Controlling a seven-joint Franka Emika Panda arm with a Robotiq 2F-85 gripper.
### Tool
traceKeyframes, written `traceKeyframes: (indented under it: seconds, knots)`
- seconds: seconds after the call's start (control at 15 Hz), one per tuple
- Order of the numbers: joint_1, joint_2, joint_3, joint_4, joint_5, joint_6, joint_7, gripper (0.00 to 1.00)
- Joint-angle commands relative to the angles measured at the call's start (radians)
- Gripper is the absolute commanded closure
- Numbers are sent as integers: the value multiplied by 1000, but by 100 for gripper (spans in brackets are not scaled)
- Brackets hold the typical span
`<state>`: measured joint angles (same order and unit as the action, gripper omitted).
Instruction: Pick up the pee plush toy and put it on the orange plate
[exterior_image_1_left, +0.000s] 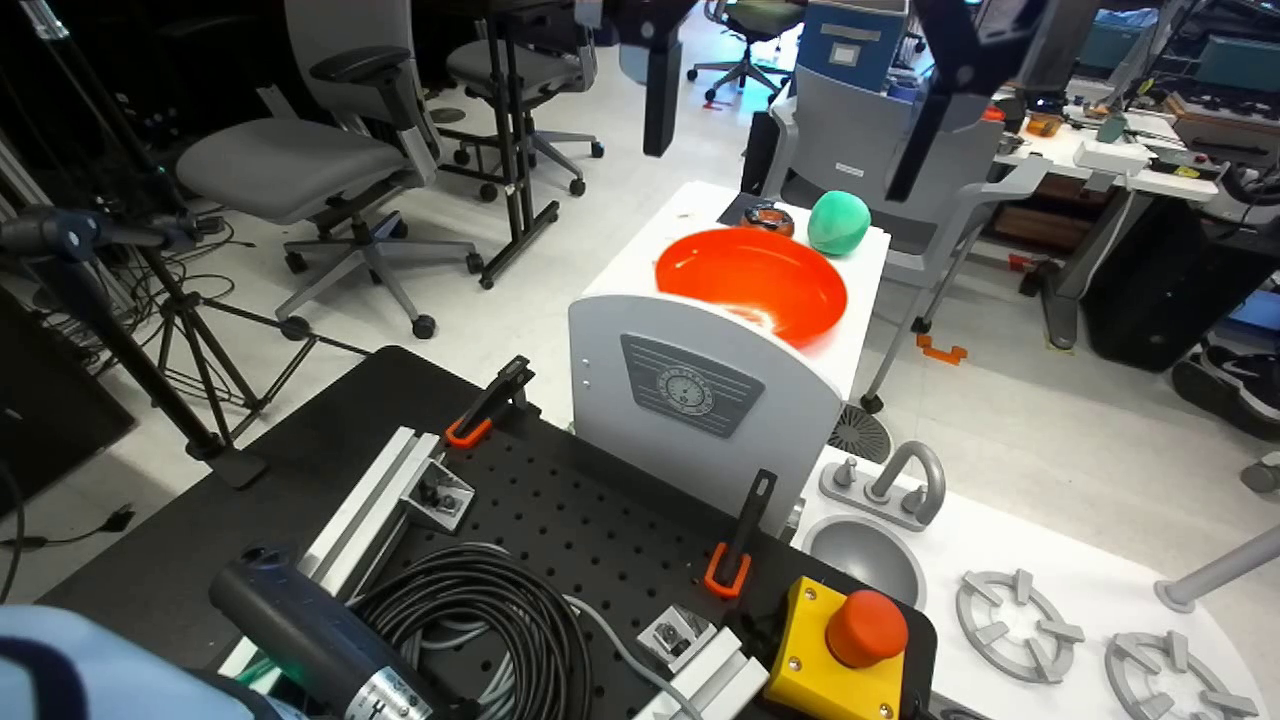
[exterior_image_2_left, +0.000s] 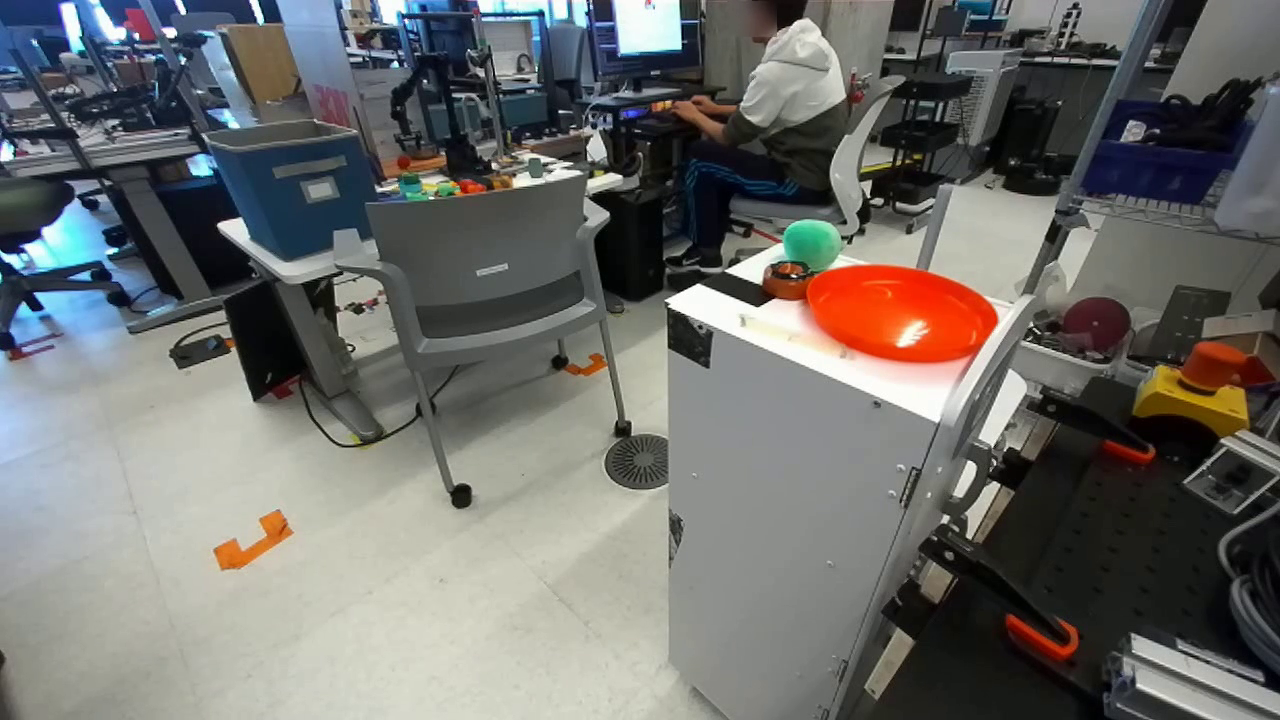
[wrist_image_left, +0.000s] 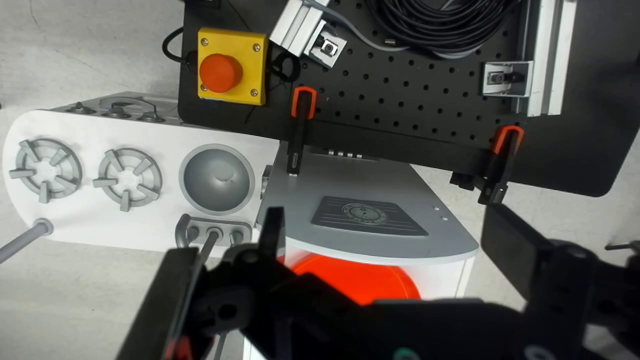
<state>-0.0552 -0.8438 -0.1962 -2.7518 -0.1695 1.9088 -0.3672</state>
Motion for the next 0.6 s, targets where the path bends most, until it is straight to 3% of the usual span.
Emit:
traceKeyframes:
  seconds: [0.0,0.53]
  knots:
    - [-1,14,2,9,-9,-5,4,0]
    - [21,126,-28,131,-1,-127,-98,0]
